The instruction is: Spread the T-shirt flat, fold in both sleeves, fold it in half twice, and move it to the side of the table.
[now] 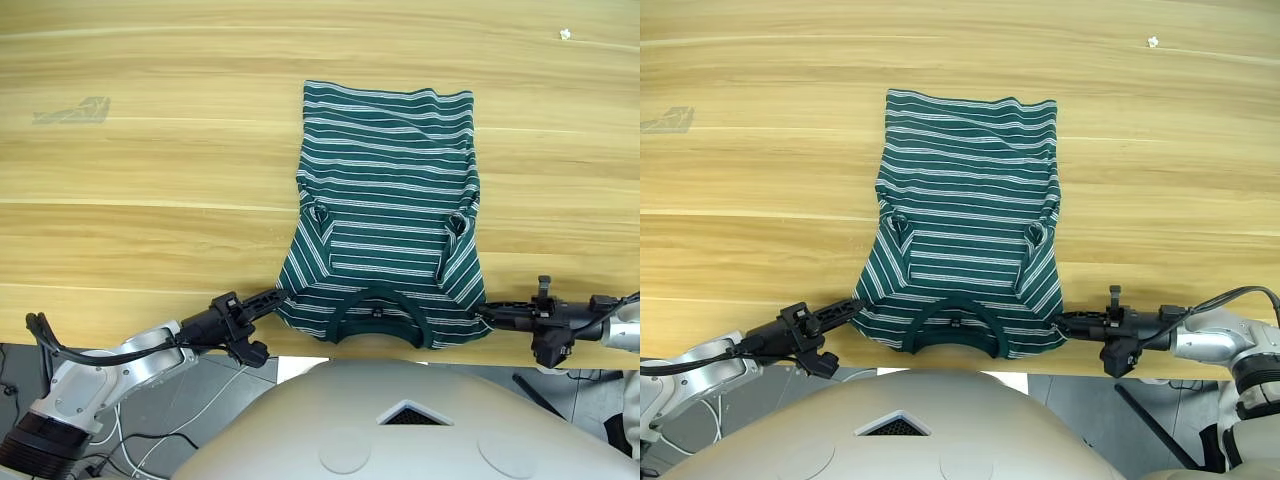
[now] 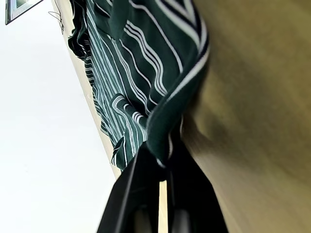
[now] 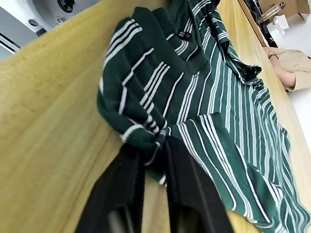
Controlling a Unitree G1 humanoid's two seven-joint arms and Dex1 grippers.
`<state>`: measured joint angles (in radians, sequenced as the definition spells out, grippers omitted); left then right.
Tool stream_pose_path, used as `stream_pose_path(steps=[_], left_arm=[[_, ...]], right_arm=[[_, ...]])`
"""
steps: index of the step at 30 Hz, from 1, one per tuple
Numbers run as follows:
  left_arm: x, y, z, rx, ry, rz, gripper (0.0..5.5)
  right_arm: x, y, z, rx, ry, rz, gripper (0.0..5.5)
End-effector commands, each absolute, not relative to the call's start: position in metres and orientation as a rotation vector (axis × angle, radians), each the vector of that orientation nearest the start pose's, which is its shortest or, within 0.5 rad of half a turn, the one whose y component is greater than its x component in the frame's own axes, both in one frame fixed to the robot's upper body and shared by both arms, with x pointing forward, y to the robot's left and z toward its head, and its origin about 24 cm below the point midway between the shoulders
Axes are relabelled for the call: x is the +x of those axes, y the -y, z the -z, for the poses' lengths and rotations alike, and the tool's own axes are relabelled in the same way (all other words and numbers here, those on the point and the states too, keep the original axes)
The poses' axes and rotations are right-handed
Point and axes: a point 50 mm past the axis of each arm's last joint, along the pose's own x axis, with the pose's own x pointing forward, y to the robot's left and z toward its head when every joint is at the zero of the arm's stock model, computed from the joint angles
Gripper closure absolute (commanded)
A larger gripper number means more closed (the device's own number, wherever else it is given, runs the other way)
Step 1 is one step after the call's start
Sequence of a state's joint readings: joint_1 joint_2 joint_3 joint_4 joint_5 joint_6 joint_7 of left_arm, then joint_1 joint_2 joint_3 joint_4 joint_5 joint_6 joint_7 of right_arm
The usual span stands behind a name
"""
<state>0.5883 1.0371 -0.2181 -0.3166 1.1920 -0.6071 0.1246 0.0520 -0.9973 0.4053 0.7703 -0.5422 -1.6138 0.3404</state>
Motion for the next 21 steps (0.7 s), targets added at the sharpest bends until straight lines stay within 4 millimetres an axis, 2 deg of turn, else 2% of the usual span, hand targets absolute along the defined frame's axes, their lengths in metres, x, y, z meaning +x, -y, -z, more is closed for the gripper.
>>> stream_pose_path(steps=[1,4,6,9,13,17,21], left_arm=[[0.067,-0.213,-0.010,1.634,0.224,1.336,5.49],[0.061,-0.215,-0.012,1.577,0.147,1.330,5.49],[0.060,-0.220,-0.018,1.459,-0.040,1.301,5.49],[0.077,-0.216,-0.049,1.284,-0.118,1.184,5.49],[0.095,-0.207,-0.098,1.163,-0.130,1.178,5.49],[0.119,-0.220,-0.115,1.217,-0.124,1.098,5.49],[0.127,-0.224,-0.117,1.198,-0.134,1.078,5.49]], right_arm=[[0.091,0.278,0.008,-0.917,0.001,-1.665,5.48],[0.099,0.267,0.007,-0.891,0.059,-1.603,5.50],[0.112,0.255,0.004,-0.848,0.069,-1.490,5.50],[0.126,0.234,-0.008,-0.697,0.021,-1.396,5.50],[0.131,0.217,-0.031,-0.488,-0.081,-1.376,5.50],[0.133,0.218,-0.053,-0.332,-0.193,-1.331,5.50],[0.137,0.233,-0.070,-0.281,-0.305,-1.309,5.50]])
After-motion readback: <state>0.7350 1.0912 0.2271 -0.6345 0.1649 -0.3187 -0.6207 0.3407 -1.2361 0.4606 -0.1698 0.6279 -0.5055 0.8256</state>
